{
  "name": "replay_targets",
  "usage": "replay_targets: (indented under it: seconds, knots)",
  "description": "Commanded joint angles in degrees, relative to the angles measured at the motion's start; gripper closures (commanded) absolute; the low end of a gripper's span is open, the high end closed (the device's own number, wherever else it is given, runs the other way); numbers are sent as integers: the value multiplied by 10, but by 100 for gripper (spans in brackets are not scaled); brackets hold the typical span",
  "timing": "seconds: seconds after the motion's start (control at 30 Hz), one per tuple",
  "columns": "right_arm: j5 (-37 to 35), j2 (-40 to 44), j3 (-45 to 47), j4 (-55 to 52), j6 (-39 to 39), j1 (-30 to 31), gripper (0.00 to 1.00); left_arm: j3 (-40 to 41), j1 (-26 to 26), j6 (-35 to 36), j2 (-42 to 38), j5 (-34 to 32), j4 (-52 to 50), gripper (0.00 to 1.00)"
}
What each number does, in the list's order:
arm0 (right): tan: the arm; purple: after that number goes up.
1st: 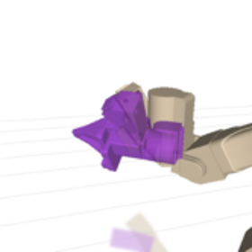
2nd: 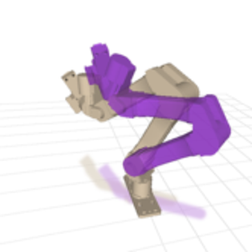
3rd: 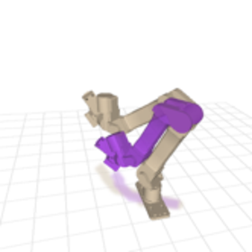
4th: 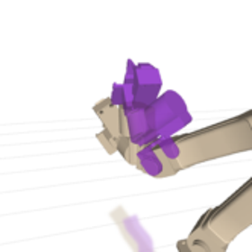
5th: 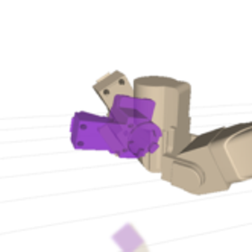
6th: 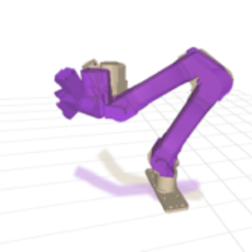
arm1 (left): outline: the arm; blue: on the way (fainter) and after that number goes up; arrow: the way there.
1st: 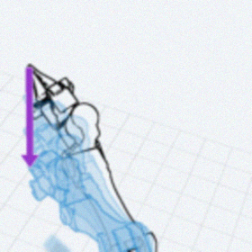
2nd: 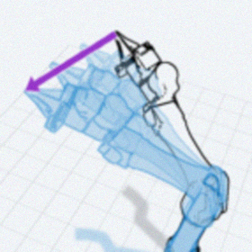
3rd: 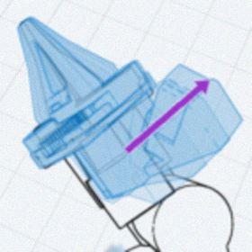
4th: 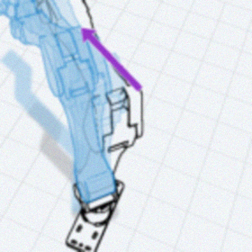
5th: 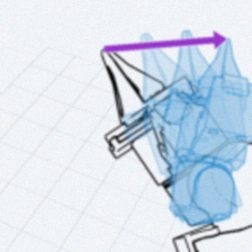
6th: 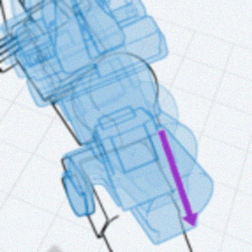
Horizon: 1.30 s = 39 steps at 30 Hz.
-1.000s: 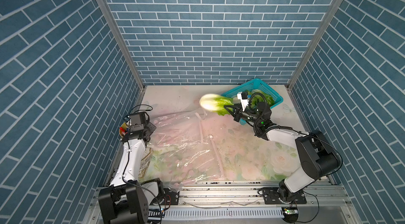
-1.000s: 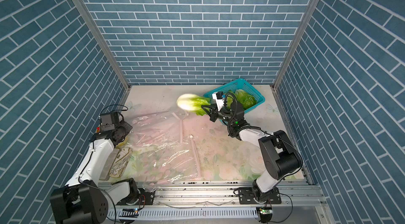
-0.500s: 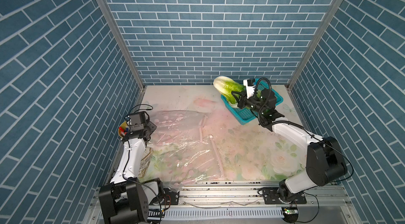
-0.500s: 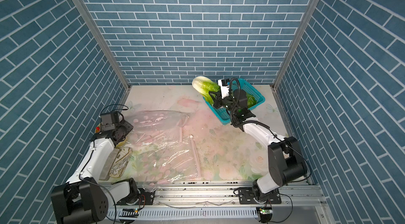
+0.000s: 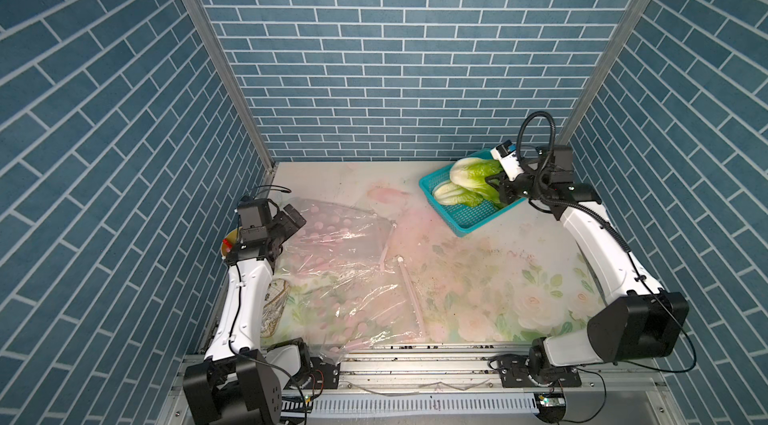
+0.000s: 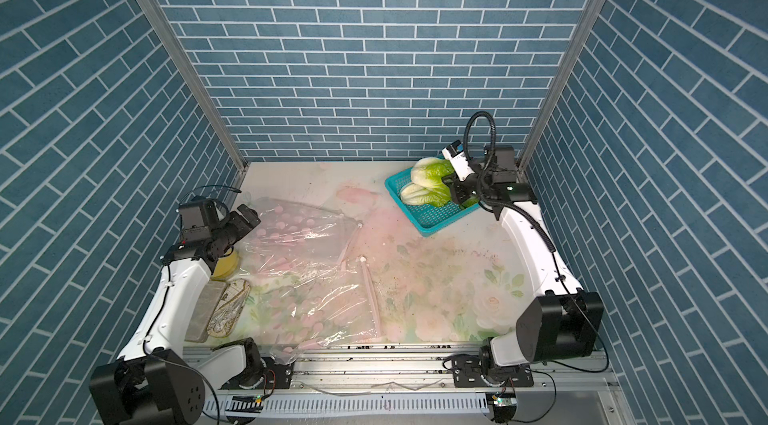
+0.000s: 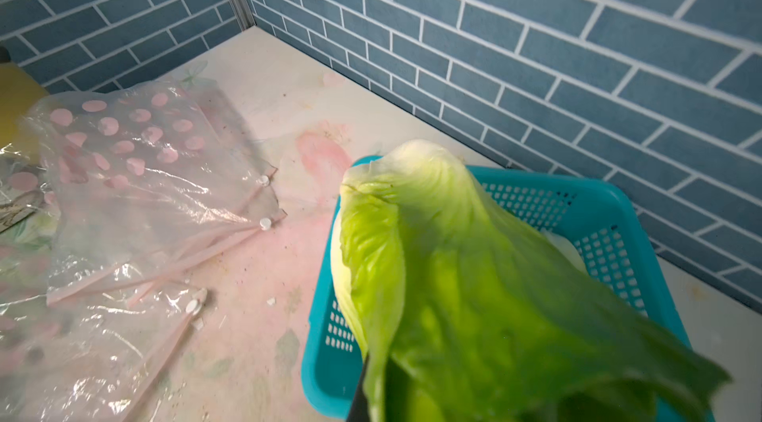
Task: Open the zip-top bag and take out the chinese cabbages
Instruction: Place the Chinese cabbage in the basket.
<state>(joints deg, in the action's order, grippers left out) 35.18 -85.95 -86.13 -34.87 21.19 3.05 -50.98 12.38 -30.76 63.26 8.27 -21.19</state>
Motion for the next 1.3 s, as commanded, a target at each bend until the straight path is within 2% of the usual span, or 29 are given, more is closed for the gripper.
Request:
replay_targets:
  seconds: [0.0,0.13,0.33,0.57,0.7,0.9,0.97,1.13,1.27]
  knots:
    - [191,-54,-120,-184,103,-72,100,-21,-12,41,-6,32,-17,0]
    - [193,-130,-230,-327,154,-82,100,-25,-22,45,-8,46,-11,0]
    - [207,-170,-235,-365,186,-71,100,-30,-38,41,4,56,-1,0]
    - [52,-248,-264,-389,181,-8,100,-42,-53,40,13,61,-2,0]
    - [-2,-274,-283,-373,155,1,100,-48,-59,37,8,61,-13,0]
    - [-72,-317,-318,-432,191,30,100,-57,-67,30,11,57,-25,0]
    - [-72,-327,-318,-446,198,37,100,-60,-71,25,14,57,-26,0]
    - [3,-343,-321,-471,240,50,100,-78,-109,24,31,38,-34,0]
    - [7,-384,-361,-485,250,53,100,-104,-152,26,56,17,-40,0]
